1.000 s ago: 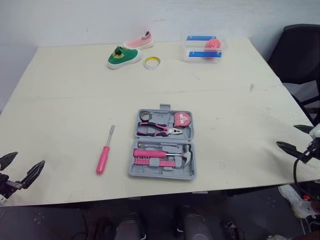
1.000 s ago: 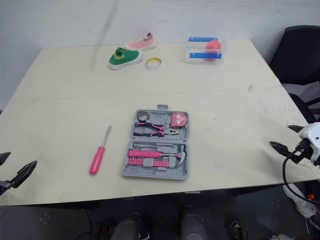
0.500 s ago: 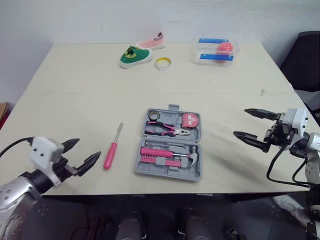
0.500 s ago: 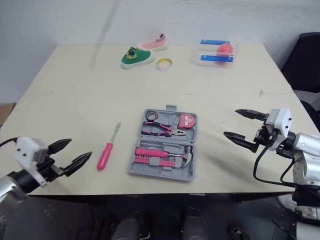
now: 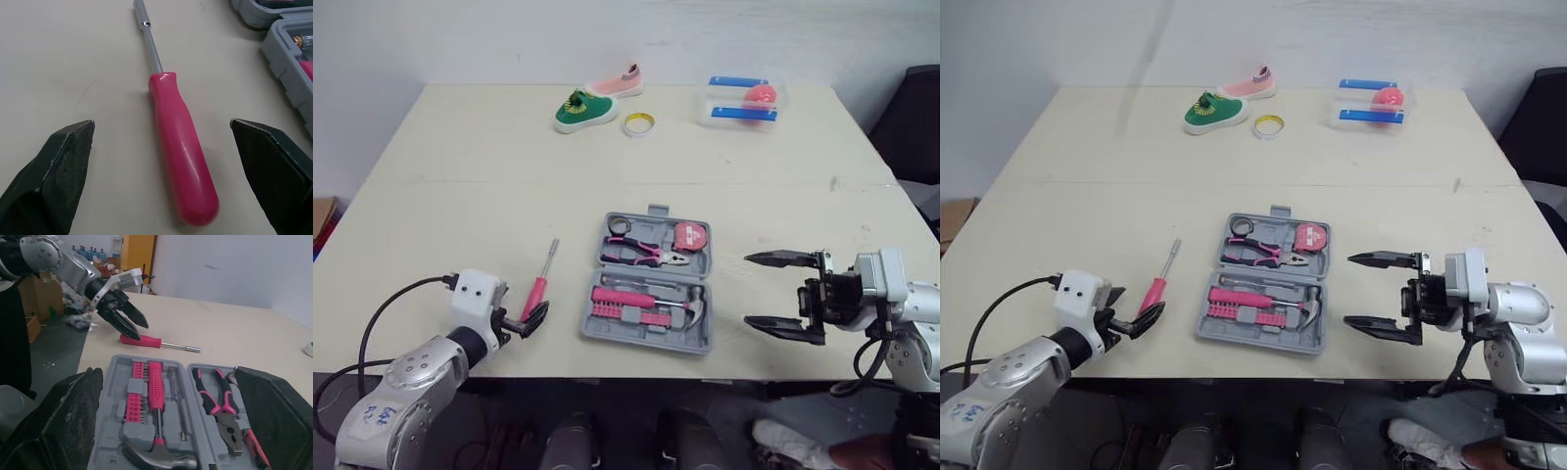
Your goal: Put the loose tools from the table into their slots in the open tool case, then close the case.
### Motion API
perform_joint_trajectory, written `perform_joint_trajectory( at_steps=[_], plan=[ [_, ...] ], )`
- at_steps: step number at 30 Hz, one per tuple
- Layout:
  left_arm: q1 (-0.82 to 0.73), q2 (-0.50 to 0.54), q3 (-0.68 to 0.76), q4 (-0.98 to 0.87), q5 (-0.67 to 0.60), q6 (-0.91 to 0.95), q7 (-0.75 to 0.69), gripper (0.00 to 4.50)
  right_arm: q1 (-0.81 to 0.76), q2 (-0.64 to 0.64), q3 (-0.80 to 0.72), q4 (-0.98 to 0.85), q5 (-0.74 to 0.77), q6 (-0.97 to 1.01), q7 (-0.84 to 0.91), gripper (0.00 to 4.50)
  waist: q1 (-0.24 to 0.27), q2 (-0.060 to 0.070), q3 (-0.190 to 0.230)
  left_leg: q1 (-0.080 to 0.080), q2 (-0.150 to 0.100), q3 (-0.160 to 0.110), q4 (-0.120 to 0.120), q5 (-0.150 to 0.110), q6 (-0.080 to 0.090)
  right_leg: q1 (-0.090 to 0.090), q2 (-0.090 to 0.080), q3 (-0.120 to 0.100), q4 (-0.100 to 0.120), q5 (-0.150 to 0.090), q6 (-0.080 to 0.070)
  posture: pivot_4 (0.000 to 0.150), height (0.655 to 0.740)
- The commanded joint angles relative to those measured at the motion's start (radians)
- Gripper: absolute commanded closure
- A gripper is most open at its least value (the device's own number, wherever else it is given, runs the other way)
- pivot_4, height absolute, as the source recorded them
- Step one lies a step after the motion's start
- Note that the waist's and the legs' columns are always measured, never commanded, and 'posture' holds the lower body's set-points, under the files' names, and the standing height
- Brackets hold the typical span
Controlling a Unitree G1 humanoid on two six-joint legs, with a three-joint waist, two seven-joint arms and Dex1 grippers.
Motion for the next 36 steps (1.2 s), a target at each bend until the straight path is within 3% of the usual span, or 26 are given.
perform_joint_trajectory(
  at_steps=[1,3,8,11,14,19,22,26,33,36],
  plan=[
    [-0.025,-0.022,-0.040,0.029,0.031,0.003,0.008,0.26,-0.016,0.003,-0.019,0.004,0.013,0.001,0.012,0.02,0.000,0.000,0.000,0.000,0.000,0.000,0.000,-0.001,-0.002,0.000,0.000,0.000,0.000,0.000,0.000,0.150,0.7400],
    [-0.031,-0.033,-0.061,0.038,0.038,0.000,0.000,0.81,-0.018,0.002,-0.019,0.013,0.008,-0.003,0.016,0.00,0.000,0.000,0.000,0.000,0.000,0.000,0.000,0.000,-0.002,0.000,0.000,0.000,0.000,0.000,0.000,0.150,0.7400],
    [-0.016,-0.068,-0.106,0.076,0.078,-0.037,-0.012,2.95,-0.005,0.001,-0.025,0.055,-0.021,-0.035,0.023,0.00,0.000,0.000,0.000,0.000,0.000,0.000,0.000,0.002,0.001,0.000,0.000,0.000,0.000,0.000,0.000,0.150,0.7400],
    [-0.015,-0.082,-0.092,0.096,0.089,-0.072,-0.022,3.92,0.006,0.001,-0.034,0.064,-0.027,-0.050,0.023,0.00,0.004,0.000,0.000,0.000,0.000,0.000,0.000,0.002,0.001,0.000,0.000,0.000,0.000,0.000,0.000,0.150,0.7400],
    [-0.026,-0.066,-0.056,0.115,0.093,-0.176,-0.086,3.92,0.013,-0.004,-0.042,0.063,-0.032,-0.060,0.013,0.00,0.005,0.000,0.000,0.000,0.000,0.000,0.000,0.001,0.002,0.000,-0.001,0.000,0.000,0.000,0.000,0.150,0.7400],
    [-0.074,0.019,0.020,0.123,0.006,-0.481,-0.428,3.92,0.044,-0.037,-0.074,0.007,-0.032,-0.019,-0.043,0.00,0.006,0.000,0.000,-0.004,0.000,0.000,0.000,0.002,-0.001,-0.005,0.000,-0.001,0.001,0.000,-0.002,0.150,0.7400],
    [-0.097,0.093,0.001,0.140,-0.026,-0.575,-0.622,3.92,0.064,-0.061,-0.086,-0.006,-0.035,0.005,-0.058,0.00,0.004,0.000,0.000,-0.004,0.000,0.001,0.000,0.003,-0.002,-0.005,0.000,-0.001,0.000,0.000,-0.002,0.150,0.7400],
    [-0.272,0.252,-0.180,0.204,0.026,-0.636,-0.921,3.92,0.109,-0.098,-0.111,0.000,-0.038,0.031,-0.048,0.00,0.007,0.000,0.000,-0.004,0.000,0.003,0.000,0.003,-0.001,-0.006,0.001,-0.001,0.000,0.000,-0.002,0.150,0.7400],
    [-0.506,0.294,-0.484,0.279,0.234,-0.622,-1.048,3.92,0.141,-0.100,-0.124,-0.062,-0.038,0.048,-0.081,0.00,0.000,0.000,0.000,-0.003,0.000,0.007,-0.001,0.003,-0.001,-0.007,0.002,-0.004,0.001,0.001,0.000,0.150,0.7400],
    [-0.580,0.264,-0.573,0.319,0.343,-0.590,-1.008,3.92,0.162,-0.099,-0.131,-0.109,-0.036,0.069,-0.111,0.00,-0.001,-0.001,0.000,-0.003,0.000,0.008,0.000,0.004,-0.001,-0.008,0.005,-0.004,0.002,0.001,0.000,0.150,0.7400]
  ],
)
